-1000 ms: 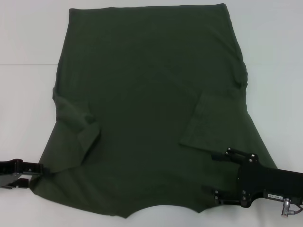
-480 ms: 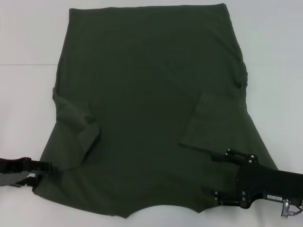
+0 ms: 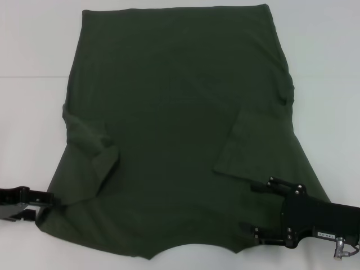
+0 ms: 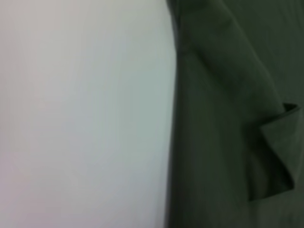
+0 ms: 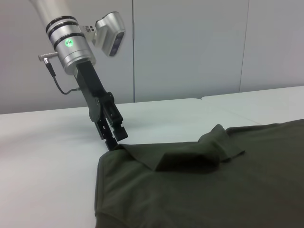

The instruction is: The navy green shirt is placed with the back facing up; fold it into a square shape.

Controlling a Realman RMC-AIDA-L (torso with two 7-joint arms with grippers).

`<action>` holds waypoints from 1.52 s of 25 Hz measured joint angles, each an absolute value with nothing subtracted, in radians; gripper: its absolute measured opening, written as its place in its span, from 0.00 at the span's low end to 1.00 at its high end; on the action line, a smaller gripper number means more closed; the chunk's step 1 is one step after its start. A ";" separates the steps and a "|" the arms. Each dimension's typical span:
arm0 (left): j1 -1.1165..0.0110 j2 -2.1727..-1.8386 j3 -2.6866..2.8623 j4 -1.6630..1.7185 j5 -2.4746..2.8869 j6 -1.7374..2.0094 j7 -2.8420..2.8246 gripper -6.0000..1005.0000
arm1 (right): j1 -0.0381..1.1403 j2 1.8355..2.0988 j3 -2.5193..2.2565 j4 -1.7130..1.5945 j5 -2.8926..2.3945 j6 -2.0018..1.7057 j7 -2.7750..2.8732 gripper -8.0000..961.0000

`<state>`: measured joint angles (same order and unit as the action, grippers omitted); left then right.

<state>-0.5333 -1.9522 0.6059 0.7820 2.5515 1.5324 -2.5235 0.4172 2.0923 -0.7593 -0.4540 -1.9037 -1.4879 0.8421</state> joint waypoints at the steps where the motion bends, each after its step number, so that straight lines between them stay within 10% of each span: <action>1: -0.533 -1.950 0.606 0.782 2.557 1.533 -2.524 0.81 | 0.418 2.092 -0.759 -0.454 -1.904 -1.488 0.842 0.94; 38: -0.553 -1.954 0.627 0.783 2.569 1.550 -2.518 0.81 | 0.420 2.092 -0.759 -0.454 -1.904 -1.493 0.844 0.94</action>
